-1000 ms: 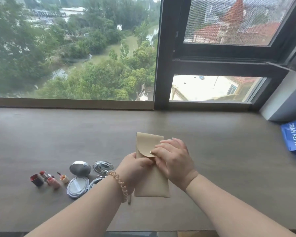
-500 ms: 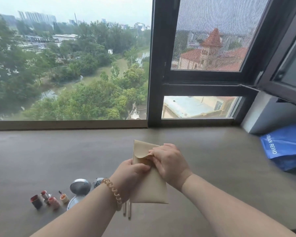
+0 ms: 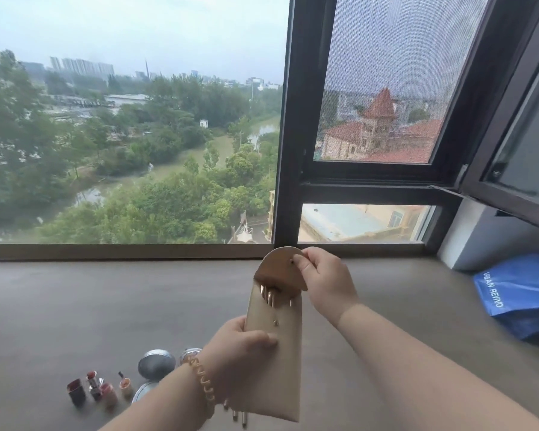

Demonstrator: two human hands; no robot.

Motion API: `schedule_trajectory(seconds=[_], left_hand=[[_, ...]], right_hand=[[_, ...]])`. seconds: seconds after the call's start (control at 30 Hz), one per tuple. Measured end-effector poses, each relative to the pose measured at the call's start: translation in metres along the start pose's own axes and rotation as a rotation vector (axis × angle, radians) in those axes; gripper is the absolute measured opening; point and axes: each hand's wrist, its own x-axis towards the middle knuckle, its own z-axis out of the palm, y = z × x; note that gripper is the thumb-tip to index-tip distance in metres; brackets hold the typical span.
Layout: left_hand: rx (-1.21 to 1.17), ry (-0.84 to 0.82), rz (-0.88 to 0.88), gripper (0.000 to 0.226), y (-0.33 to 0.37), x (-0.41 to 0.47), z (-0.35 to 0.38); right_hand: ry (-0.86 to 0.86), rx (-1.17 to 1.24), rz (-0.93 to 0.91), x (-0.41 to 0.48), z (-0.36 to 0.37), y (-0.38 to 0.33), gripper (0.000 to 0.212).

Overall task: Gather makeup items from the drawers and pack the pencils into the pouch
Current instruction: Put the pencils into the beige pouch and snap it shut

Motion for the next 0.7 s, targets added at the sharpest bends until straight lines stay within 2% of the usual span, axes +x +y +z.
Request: schedule_trajectory(seconds=[0.17, 0.23, 0.27, 0.33, 0.4, 0.47, 0.5, 0.57, 0.63, 0.7], left_hand=[[0.040, -0.151, -0.014, 0.034, -0.004, -0.009, -0.011], [0.075, -0.182, -0.016, 0.034, -0.005, -0.010, -0.015], [0.087, -0.187, -0.018, 0.034, -0.004, -0.011, -0.016], [0.101, -0.186, -0.014, 0.039, -0.002, -0.013, -0.017], [0.103, -0.161, -0.004, 0.043, -0.001, -0.012, -0.018], [0.100, -0.112, 0.006, 0.039, 0.001, -0.010, -0.021], [0.099, -0.094, 0.010, 0.035, 0.001, -0.009, -0.023], [0.106, -0.082, 0.010, 0.032, 0.003, -0.007, -0.025], [0.109, -0.082, 0.007, 0.031, 0.003, -0.006, -0.026], [0.114, -0.080, 0.001, 0.032, 0.002, -0.006, -0.026]], right_hand=[[0.013, 0.167, 0.406, 0.011, -0.003, 0.002, 0.019], [0.006, 0.158, 0.492, 0.011, -0.005, 0.008, 0.017], [0.000, 0.095, 0.488, 0.009, -0.005, 0.010, 0.018], [0.038, -0.262, 0.322, 0.004, -0.004, 0.011, 0.031], [0.113, -0.501, -0.079, -0.005, -0.004, 0.006, 0.033], [-0.018, -0.426, -0.371, -0.009, -0.003, 0.001, 0.021], [-0.143, -0.340, -0.404, -0.010, -0.002, -0.001, 0.020], [-0.355, -0.190, -0.279, -0.011, 0.002, -0.007, 0.027], [-0.432, -0.047, -0.127, -0.010, 0.004, -0.014, 0.030], [-0.495, 0.052, -0.059, -0.010, 0.006, -0.017, 0.020]])
